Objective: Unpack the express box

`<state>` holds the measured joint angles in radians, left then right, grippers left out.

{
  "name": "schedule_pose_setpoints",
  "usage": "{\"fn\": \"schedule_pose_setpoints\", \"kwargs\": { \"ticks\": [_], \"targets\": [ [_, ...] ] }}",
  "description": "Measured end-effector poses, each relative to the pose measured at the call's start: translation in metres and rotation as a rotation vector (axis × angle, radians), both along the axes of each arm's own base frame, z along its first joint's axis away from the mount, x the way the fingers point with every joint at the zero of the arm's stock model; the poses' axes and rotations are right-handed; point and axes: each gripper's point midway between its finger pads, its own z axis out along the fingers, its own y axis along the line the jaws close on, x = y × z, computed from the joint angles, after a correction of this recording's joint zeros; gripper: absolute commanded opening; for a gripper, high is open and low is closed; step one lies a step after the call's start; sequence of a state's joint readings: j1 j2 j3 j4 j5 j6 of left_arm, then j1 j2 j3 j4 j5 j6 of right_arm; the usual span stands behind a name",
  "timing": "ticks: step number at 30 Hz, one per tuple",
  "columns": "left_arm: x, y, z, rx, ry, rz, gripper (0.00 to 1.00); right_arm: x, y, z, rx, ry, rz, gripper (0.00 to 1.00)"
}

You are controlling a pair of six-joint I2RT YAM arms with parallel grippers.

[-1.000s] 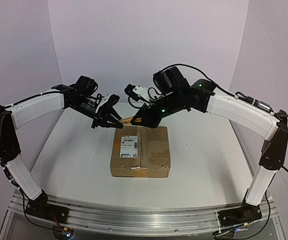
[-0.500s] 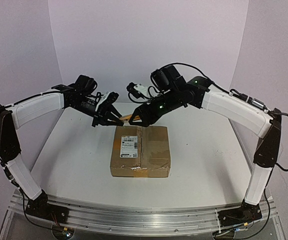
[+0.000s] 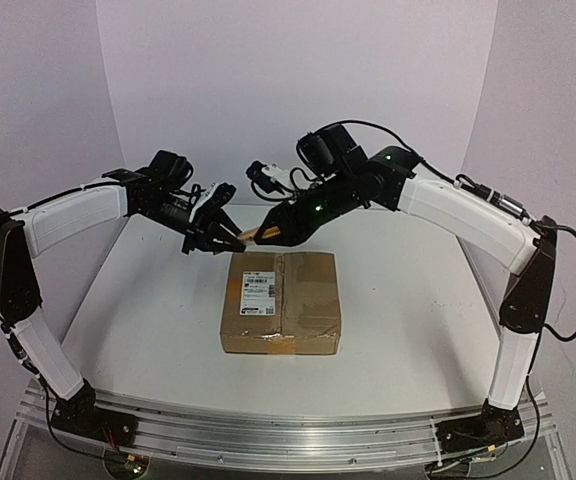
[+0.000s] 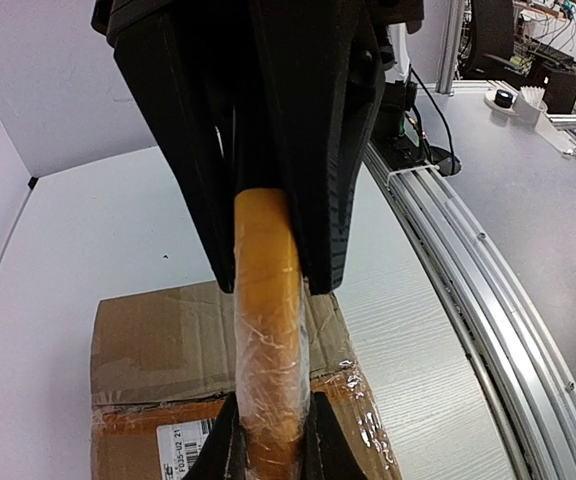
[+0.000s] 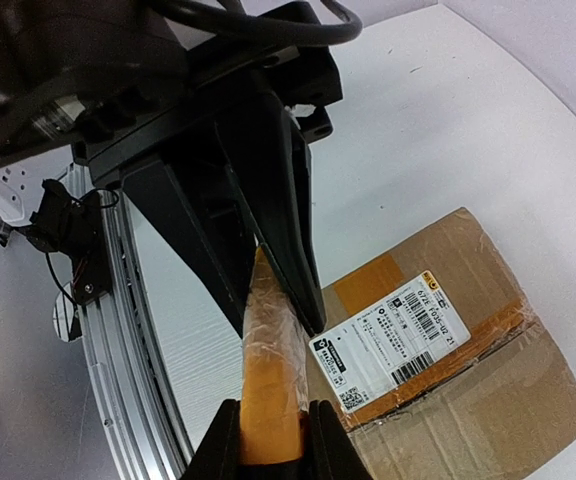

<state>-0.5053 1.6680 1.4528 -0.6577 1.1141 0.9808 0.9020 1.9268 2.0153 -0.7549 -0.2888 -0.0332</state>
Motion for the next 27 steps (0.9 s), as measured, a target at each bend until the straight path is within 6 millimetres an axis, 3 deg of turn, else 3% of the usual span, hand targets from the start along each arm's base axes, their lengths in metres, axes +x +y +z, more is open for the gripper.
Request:
{"fn": "schedule_pose_setpoints", "kwargs": {
  "ticks": [4,5,8,9,10,15,18,20,23,27],
  "targets": [
    [-0.001,0.0,-0.001,0.005,0.011,0.001,0.01,0.0,0.0,-0.001,-0.002,0.002,0.005,0.0],
    [-0.001,0.0,-0.001,0.005,0.011,0.001,0.13,0.0,0.0,-0.001,-0.002,0.002,0.004,0.0],
    [0.0,0.0,-0.002,0.003,0.003,0.001,0.81,0.002,-0.001,-0.002,-0.005,0.011,-0.025,0.0],
    [0.001,-0.001,-0.001,0.0,-0.009,0.001,0.95,0.005,-0.001,-0.003,-0.008,0.015,-0.043,0.0],
    [0.002,-0.002,-0.001,-0.003,-0.025,0.001,0.99,0.007,-0.002,-0.005,-0.014,0.019,-0.067,0.0],
    [0.018,-0.004,-0.004,-0.003,-0.108,0.045,0.98,0.031,-0.027,-0.036,-0.104,0.046,-0.275,0.0],
    [0.04,0.003,-0.008,0.01,-0.162,0.114,0.92,0.047,-0.053,-0.058,-0.163,0.069,-0.442,0.0],
    [0.06,0.01,-0.016,0.027,-0.215,0.165,0.94,0.056,-0.074,-0.069,-0.179,0.083,-0.572,0.0],
    [0.091,0.021,-0.046,0.087,-0.27,0.219,0.99,0.062,-0.102,-0.075,-0.162,0.092,-0.733,0.0],
    [0.139,0.037,-0.113,0.24,-0.298,0.22,1.0,0.067,-0.125,-0.069,-0.112,0.082,-0.869,0.0]
  ]
}}
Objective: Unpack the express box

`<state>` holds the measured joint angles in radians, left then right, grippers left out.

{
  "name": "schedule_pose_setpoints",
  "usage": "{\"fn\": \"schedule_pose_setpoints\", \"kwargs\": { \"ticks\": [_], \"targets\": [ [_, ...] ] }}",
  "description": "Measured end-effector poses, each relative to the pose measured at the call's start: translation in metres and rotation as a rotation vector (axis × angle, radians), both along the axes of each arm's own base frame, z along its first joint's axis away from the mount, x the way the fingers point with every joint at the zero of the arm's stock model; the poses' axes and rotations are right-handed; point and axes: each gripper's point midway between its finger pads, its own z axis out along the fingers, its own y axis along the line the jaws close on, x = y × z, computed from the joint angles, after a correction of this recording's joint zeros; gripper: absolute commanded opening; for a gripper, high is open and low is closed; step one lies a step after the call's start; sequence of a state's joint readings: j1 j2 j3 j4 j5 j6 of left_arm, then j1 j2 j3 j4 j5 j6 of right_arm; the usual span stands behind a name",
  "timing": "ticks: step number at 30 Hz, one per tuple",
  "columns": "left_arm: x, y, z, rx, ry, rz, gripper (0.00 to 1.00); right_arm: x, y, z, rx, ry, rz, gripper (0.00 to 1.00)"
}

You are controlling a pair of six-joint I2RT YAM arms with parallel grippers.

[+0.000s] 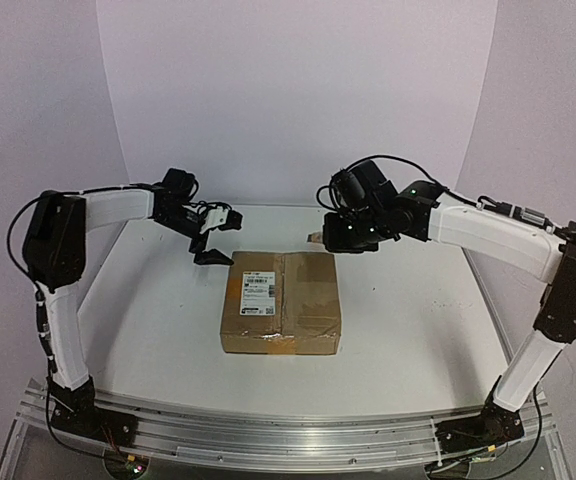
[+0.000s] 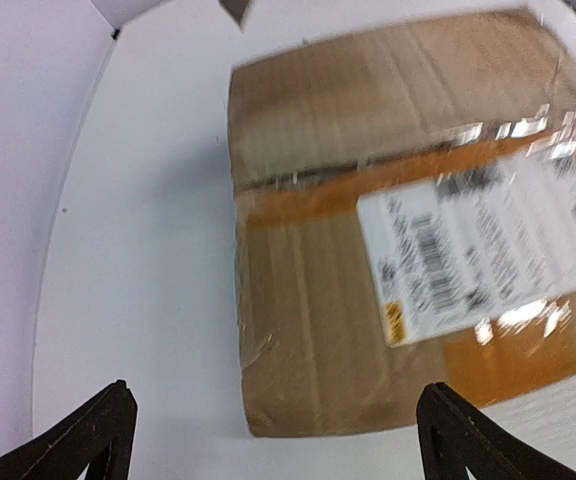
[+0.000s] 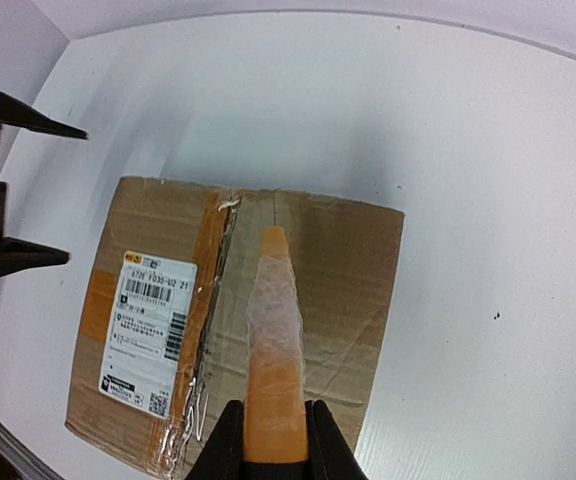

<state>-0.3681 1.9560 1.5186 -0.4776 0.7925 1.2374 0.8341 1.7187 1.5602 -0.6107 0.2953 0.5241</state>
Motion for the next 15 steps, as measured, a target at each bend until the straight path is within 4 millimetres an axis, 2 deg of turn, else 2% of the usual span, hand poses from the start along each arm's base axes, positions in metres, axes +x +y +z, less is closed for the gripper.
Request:
{"fn": "schedule_pose_setpoints", "kwargs": {
  "ticks": [3,5,8,12,15],
  "targets": [
    [0.035,0.006,-0.039,0.1,-0.034,-0.028,1.0,0.006,0.001,0.009,0.031,-0.035,-0.028,0.0],
    [0.047,0.012,-0.057,0.147,-0.064,-0.063,1.0,0.008,0.003,0.011,0.04,-0.044,-0.031,0.0],
    [0.045,0.015,-0.073,0.212,-0.112,-0.138,1.0,0.012,0.002,0.012,0.049,-0.052,-0.039,0.0],
    [0.041,0.011,-0.082,0.269,-0.152,-0.245,1.0,0.016,0.002,0.007,0.053,-0.051,-0.048,0.0],
    [0.029,0.007,-0.088,0.288,-0.153,-0.302,0.99,0.019,0.0,-0.003,0.042,-0.039,-0.053,0.0]
  ]
}}
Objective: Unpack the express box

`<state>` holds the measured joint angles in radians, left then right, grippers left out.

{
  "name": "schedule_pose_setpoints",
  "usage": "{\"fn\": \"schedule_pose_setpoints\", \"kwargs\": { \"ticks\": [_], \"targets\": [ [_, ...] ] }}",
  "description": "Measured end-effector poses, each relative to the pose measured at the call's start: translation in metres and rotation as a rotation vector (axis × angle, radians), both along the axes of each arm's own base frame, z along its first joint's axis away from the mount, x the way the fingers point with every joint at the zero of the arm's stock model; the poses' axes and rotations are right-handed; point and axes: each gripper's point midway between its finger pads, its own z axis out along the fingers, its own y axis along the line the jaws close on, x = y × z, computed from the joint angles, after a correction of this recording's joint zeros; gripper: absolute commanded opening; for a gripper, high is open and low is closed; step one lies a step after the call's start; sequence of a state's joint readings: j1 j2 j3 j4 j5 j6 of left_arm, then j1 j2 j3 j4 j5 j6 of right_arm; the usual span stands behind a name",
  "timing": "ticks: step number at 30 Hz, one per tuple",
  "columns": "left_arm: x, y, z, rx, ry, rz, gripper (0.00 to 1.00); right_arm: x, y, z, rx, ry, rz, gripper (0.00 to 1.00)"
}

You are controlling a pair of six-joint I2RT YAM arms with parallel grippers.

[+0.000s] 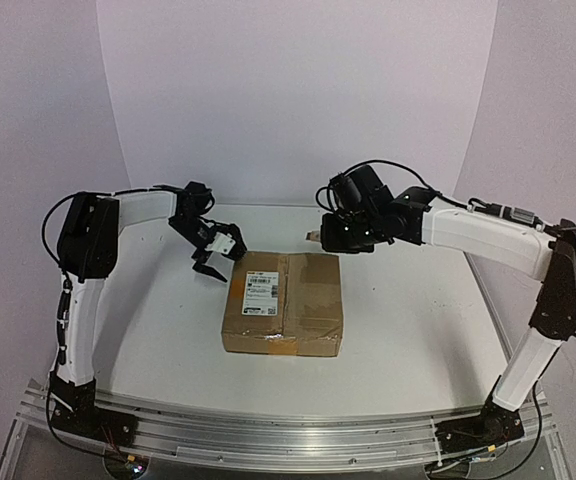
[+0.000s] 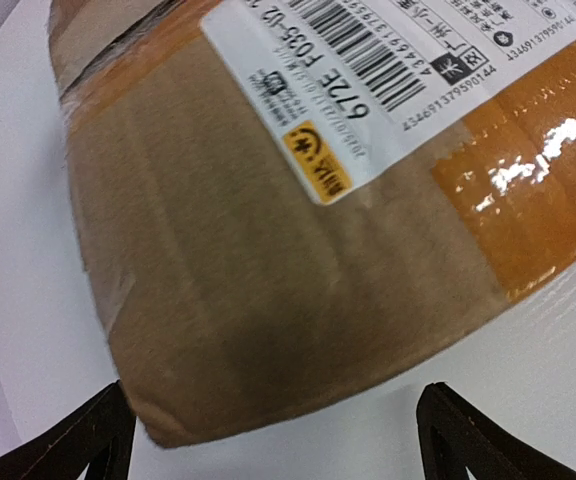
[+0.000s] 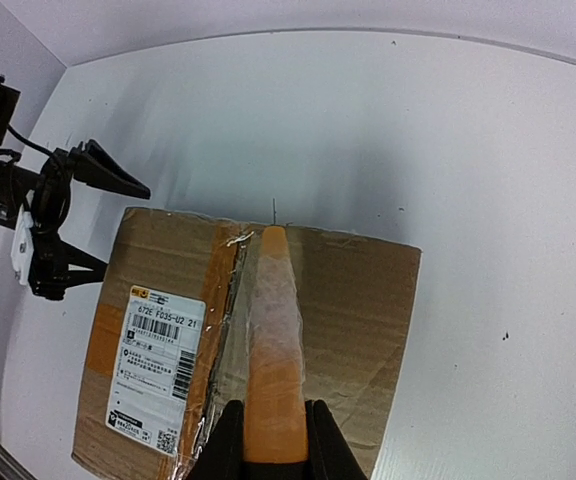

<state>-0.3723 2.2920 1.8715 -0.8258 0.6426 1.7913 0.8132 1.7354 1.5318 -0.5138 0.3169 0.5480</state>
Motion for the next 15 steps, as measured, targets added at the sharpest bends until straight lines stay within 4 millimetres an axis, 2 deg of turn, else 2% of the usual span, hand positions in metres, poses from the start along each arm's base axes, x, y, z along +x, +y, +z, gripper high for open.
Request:
{"fn": "schedule_pose_setpoints", "kwargs": {
  "ticks": [5,8,12,15],
  "targets": [
    [-0.036,-0.006,-0.019,0.013,0.057,-0.024,0.88,0.001,0.001,-0.019,-0.022,0.037,0.023,0.0],
    [-0.054,-0.009,-0.022,0.024,0.108,-0.028,0.86,-0.002,0.005,-0.022,-0.025,0.047,0.064,0.0],
    [-0.081,-0.004,-0.016,0.042,0.178,-0.015,0.84,-0.01,0.011,-0.023,-0.024,0.057,0.144,0.0],
    [-0.094,0.001,-0.003,0.042,0.211,0.015,0.84,-0.019,0.013,-0.025,-0.055,0.064,0.2,0.0]
  ]
}}
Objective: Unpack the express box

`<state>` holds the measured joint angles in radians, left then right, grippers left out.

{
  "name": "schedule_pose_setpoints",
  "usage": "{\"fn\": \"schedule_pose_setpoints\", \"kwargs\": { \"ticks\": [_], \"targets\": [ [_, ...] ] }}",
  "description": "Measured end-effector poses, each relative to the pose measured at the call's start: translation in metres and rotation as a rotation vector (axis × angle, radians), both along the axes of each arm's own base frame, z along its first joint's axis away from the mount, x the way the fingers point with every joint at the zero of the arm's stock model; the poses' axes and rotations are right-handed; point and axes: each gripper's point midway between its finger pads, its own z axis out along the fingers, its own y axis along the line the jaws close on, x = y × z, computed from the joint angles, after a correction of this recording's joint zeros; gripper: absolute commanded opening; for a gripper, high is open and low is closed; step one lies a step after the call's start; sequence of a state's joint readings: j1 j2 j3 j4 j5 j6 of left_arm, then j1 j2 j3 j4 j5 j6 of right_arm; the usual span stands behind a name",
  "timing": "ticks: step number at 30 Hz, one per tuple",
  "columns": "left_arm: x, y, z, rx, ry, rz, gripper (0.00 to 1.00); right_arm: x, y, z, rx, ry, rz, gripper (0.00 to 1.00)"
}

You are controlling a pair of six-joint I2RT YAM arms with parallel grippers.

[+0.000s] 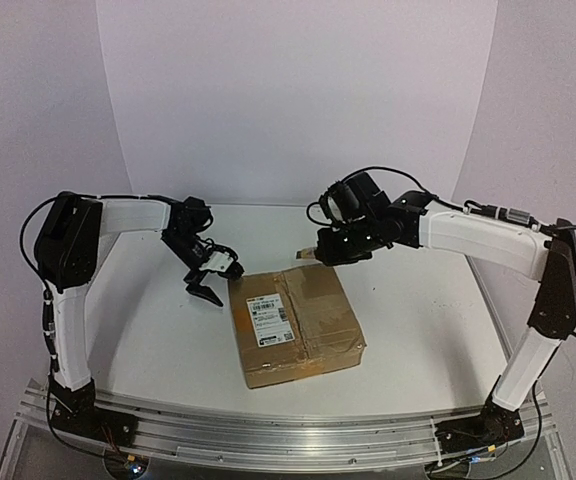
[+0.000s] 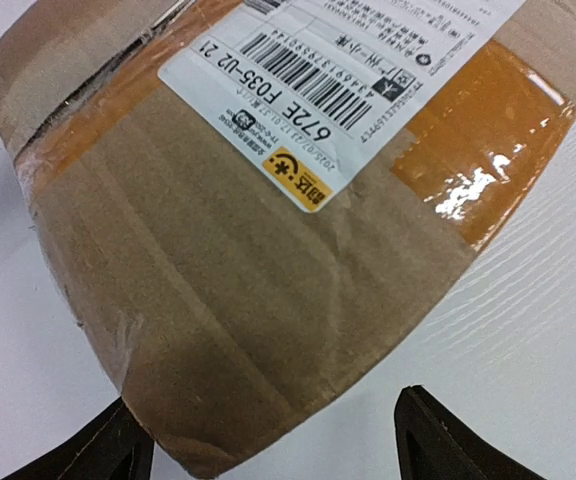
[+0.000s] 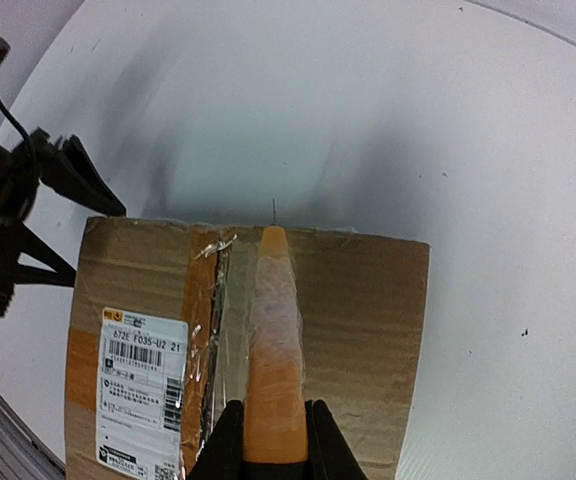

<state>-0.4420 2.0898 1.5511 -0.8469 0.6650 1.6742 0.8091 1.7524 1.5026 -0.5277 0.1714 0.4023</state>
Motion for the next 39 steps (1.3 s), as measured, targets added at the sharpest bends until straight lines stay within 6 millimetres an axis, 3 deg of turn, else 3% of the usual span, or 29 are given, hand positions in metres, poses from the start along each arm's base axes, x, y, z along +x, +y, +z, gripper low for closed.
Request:
{"fn": "schedule_pose_setpoints", "kwargs": {
  "ticks": [6,10,15,18,21,28,39],
  "targets": [
    [-0.01,0.007,0.039,-0.061,-0.066,0.044,0.99,-0.031,0.01,-0.003,-0.104,0.003,0.086,0.0],
    [-0.028,0.004,0.058,-0.095,-0.179,-0.042,0.99,-0.045,0.028,0.008,-0.133,-0.038,0.135,0.0],
    [-0.063,-0.029,0.044,-0.113,-0.243,-0.223,1.0,-0.036,0.042,0.016,-0.151,-0.098,0.123,0.0],
    [-0.067,-0.039,0.031,-0.119,-0.273,-0.274,1.0,-0.032,0.039,0.007,-0.185,-0.1,0.1,0.0],
    [-0.062,-0.039,0.021,-0.111,-0.296,-0.281,0.98,-0.029,0.039,-0.006,-0.214,-0.087,0.093,0.0],
    [-0.063,-0.037,0.003,-0.096,-0.292,-0.294,0.8,-0.028,0.04,-0.019,-0.243,-0.071,0.095,0.0],
    [-0.064,-0.038,0.004,-0.108,-0.295,-0.303,0.76,-0.021,0.051,-0.02,-0.234,-0.075,0.094,0.0]
  ]
}}
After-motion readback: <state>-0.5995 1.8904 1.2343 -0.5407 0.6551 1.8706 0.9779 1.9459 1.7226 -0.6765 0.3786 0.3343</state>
